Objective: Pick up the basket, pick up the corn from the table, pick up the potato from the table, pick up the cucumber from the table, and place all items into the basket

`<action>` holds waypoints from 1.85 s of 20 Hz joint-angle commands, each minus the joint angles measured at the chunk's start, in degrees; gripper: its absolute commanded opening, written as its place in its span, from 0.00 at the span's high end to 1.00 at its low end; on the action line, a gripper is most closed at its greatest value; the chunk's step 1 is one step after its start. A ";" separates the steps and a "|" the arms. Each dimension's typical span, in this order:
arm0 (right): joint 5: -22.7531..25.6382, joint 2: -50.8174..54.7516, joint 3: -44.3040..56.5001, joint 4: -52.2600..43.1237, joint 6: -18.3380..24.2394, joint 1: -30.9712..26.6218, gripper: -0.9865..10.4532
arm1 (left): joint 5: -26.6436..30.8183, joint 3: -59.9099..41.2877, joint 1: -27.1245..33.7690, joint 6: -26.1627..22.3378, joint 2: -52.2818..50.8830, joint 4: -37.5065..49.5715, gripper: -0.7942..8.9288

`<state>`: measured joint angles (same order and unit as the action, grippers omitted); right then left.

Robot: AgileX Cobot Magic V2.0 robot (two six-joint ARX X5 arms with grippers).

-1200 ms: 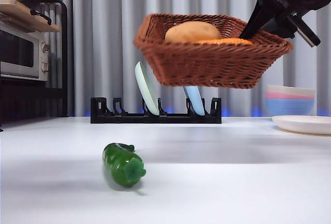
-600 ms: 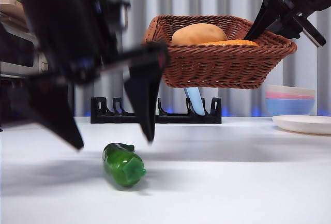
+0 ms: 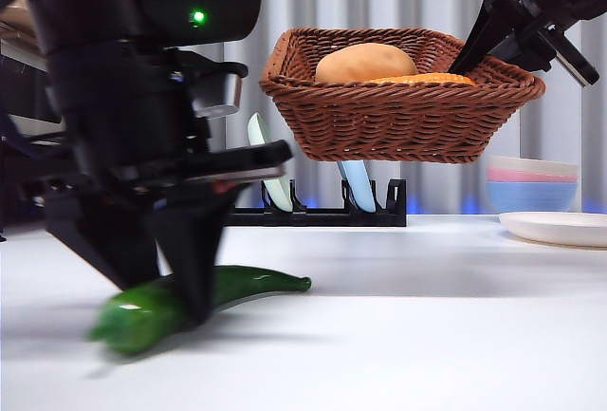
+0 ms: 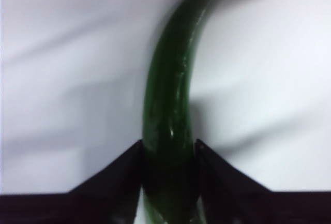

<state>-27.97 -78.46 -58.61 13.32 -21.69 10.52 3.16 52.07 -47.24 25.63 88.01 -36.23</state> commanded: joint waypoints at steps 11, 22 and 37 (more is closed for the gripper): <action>-0.61 0.35 -0.74 -0.85 -0.92 1.95 0.92 | -4.85 13.07 -6.12 -9.51 -39.04 -0.94 0.93; -0.52 0.35 -0.74 2.21 -0.72 8.76 0.92 | 4.37 27.71 1.84 -27.41 -10.29 11.50 0.93; 1.55 0.35 -0.74 2.80 0.35 10.60 0.92 | 4.26 35.10 6.34 -28.98 1.66 -3.30 0.33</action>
<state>-26.09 -78.46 -58.63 17.12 -21.21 20.99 7.38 86.87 -40.84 -3.73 89.78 -40.64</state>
